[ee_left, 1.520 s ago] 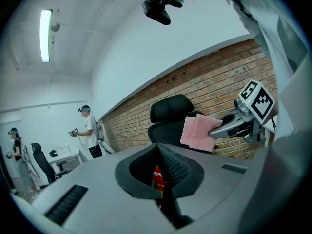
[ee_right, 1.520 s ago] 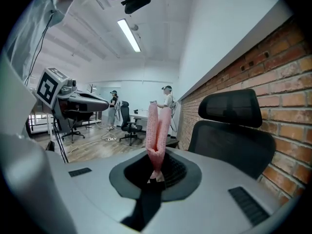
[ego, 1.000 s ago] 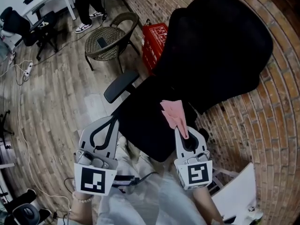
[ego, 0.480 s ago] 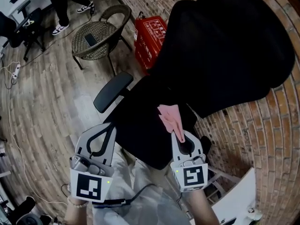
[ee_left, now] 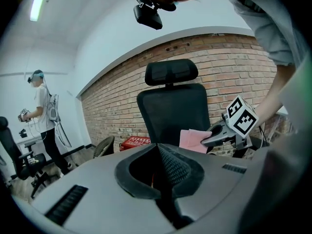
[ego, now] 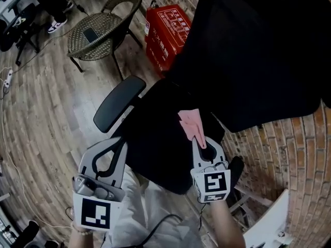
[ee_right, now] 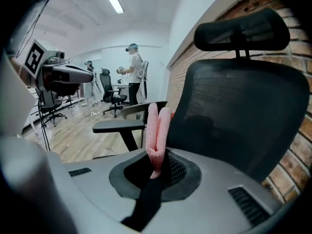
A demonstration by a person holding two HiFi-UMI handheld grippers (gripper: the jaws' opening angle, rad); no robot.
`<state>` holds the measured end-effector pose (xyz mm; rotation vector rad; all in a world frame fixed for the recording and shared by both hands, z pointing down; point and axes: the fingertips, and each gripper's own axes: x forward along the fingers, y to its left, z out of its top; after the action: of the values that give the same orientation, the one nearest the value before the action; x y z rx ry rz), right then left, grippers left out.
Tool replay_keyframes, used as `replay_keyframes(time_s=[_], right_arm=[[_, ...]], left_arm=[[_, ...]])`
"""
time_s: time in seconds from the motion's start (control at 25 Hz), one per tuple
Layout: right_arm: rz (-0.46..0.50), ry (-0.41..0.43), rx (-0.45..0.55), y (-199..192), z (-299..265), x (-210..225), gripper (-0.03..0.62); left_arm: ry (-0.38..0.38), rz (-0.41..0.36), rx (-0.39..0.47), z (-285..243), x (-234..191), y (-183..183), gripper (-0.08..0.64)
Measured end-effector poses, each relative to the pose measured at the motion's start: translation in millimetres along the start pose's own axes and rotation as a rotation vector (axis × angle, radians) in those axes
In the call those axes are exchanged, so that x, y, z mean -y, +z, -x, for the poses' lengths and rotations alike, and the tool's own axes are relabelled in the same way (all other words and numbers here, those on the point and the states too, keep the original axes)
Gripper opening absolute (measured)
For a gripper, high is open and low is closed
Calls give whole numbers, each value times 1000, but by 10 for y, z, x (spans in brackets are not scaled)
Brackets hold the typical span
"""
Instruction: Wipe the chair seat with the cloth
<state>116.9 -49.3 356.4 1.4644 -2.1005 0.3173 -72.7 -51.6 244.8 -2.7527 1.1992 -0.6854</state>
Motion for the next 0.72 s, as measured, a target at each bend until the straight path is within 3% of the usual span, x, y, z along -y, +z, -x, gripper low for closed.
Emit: replay_keyframes(time_s=[0.16,0.52,0.72], right_arm=[[-84,-50,-38,-304,-379,134,54],[-80,-181,-145,-942,-1090,557,54],[-155,-258,-227,-1295,-1422,799,54]], left_arm=[[-18,11,-16,-216,-19,-293,18],[-31,37,-34,-528,-85,-734,18],[-43,43,-47,-619,-146,-898,18]])
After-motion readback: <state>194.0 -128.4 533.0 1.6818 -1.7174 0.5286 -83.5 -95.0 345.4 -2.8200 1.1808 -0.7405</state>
